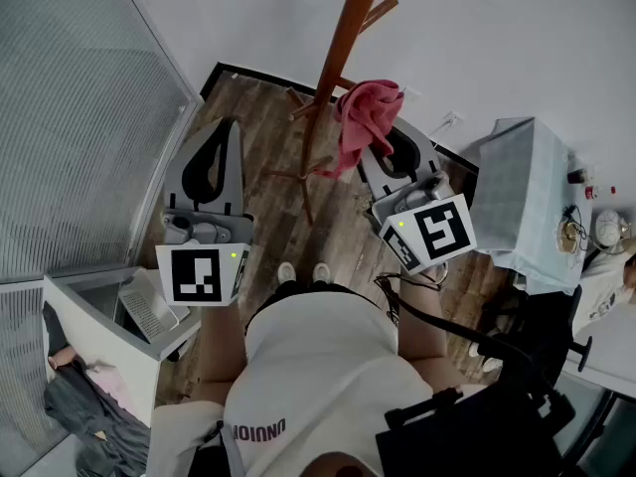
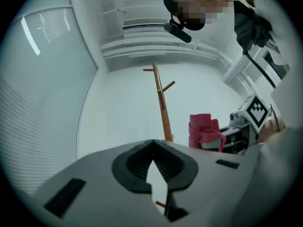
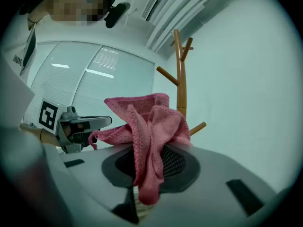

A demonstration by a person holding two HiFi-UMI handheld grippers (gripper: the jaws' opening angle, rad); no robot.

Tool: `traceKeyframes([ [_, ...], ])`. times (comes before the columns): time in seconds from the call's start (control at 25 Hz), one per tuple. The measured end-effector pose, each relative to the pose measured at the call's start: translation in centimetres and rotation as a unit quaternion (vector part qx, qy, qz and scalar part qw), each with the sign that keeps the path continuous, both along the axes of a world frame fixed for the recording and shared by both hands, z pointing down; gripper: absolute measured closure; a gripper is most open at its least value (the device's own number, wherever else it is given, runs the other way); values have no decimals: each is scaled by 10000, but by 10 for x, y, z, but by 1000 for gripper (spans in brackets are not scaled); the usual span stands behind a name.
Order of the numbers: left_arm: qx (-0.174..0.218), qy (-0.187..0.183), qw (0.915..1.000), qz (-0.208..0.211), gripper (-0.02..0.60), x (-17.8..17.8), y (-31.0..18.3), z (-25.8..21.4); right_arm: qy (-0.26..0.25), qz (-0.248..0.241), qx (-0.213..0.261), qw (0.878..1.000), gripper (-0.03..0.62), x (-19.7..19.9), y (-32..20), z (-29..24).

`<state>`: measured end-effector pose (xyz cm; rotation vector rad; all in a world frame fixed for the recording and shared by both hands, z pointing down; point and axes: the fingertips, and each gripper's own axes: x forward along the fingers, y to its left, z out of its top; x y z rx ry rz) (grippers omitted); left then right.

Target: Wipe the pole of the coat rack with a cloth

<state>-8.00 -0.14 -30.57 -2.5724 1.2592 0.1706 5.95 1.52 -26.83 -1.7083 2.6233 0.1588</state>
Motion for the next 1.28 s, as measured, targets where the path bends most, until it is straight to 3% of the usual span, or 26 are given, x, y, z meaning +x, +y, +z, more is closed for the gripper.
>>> traceKeyframes([
  [0.52, -15, -44, 10000, -5, 568, 2, 7, 1, -28, -22, 37, 10000, 500, -1, 6, -3],
  [0.76, 167, -100, 9998, 85, 568, 1, 11, 4, -61, -81, 9, 9999, 500, -3, 10, 1],
  [1.12, -532, -58, 9985, 95, 568, 6, 19, 46, -306, -107, -323, 9990, 500, -8, 17, 39],
  [1.28, -780, -247, 9965, 190, 568, 15, 24, 71, -493, -154, -546, 9972, 500, -4, 21, 58],
])
